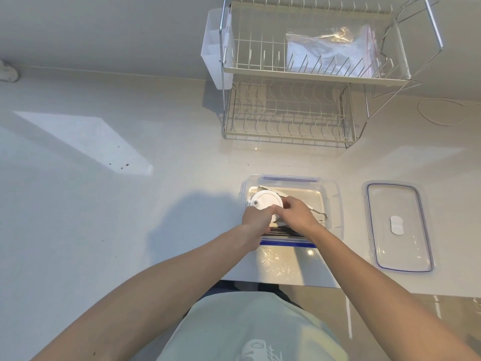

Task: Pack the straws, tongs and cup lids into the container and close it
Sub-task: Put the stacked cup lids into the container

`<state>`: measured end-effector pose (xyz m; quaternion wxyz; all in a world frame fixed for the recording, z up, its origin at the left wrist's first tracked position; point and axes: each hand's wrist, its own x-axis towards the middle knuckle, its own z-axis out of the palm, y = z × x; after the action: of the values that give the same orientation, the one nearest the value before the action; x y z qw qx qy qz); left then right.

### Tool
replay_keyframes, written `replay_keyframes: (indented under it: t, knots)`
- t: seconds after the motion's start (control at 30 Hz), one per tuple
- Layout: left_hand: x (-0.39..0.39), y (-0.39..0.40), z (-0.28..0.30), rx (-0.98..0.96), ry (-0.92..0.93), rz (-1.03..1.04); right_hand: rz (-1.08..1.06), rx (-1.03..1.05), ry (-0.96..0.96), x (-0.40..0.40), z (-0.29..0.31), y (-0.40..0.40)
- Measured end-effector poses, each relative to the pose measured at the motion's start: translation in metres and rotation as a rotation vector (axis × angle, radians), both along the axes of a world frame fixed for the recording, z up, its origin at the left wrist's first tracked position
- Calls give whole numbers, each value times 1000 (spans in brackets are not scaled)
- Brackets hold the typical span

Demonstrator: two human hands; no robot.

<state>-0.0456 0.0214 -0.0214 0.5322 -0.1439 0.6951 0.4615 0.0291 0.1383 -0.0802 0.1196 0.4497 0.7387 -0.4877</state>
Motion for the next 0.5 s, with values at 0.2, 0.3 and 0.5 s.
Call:
replay_keyframes:
  t: [0.2,0.3,0.5]
  knots:
    - [-7,-5,10,-12,216,-325,-48,21,28,3,-3,-2]
    - [-17,-16,14,-70,536,-737,-89,20,52,2,-3,-4]
    - [-13,-21,8,-192,921,-1332,-128,38,72,3,-2,-4]
